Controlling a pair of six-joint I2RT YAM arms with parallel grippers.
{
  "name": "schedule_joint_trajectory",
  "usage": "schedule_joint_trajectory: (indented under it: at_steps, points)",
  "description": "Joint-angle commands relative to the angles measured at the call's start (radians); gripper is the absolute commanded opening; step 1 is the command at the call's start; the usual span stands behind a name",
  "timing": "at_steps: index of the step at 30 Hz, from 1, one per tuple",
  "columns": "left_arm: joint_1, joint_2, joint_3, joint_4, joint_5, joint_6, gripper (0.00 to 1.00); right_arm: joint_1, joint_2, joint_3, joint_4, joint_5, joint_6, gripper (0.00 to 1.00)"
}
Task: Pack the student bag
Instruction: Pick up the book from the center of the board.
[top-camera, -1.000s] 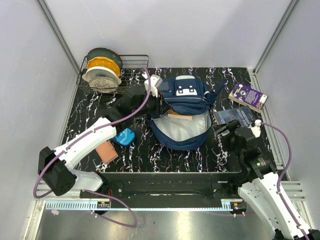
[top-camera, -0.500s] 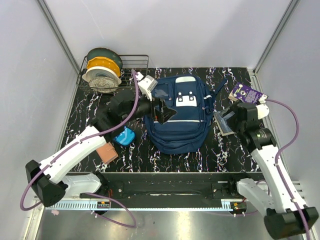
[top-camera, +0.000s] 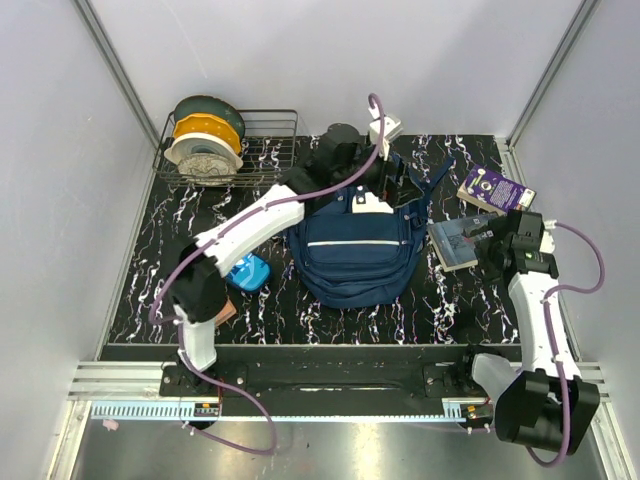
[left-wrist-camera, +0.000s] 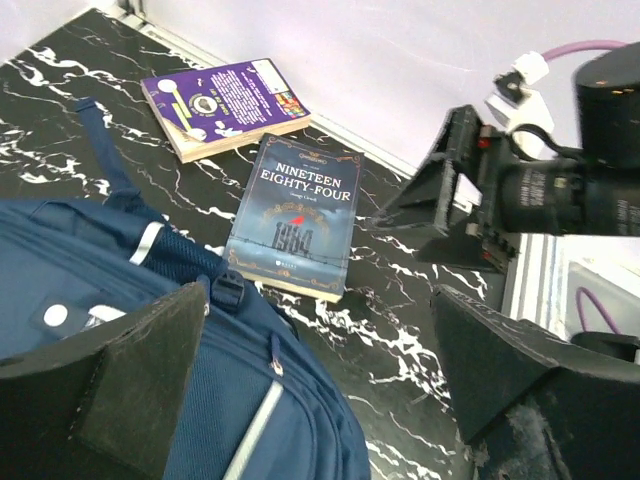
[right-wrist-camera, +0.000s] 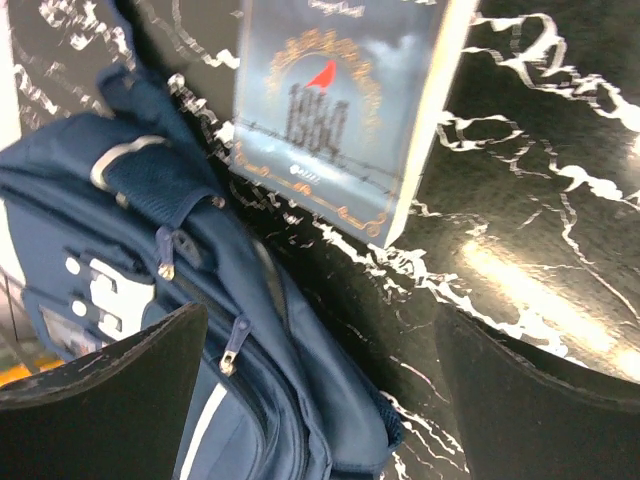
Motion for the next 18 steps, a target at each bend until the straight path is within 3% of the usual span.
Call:
schedule_joint_trajectory:
  at_steps: [1,6,9,12,18]
  points:
    - [-0.006,0.183,0.147,0.053,0.106,0.014,0.99,-0.063,-0.016,-0.054,0.042,-0.045,0.081,1.0]
    - [-0.015,0.307,0.197,0.208,0.182,-0.063,0.99,-0.132,-0.008,-0.131,0.12,-0.107,0.104,1.0]
    - [-0.035,0.381,0.198,0.352,0.242,-0.068,0.99,-0.171,-0.013,-0.206,0.262,-0.219,0.111,0.98]
    - [-0.057,0.454,0.189,0.548,0.262,-0.092,0.99,-0.183,-0.008,-0.24,0.313,-0.207,0.127,0.94]
    - [-0.061,0.649,0.402,0.538,0.241,-0.143,0.99,-0.183,0.025,-0.231,0.312,-0.129,0.079,0.91]
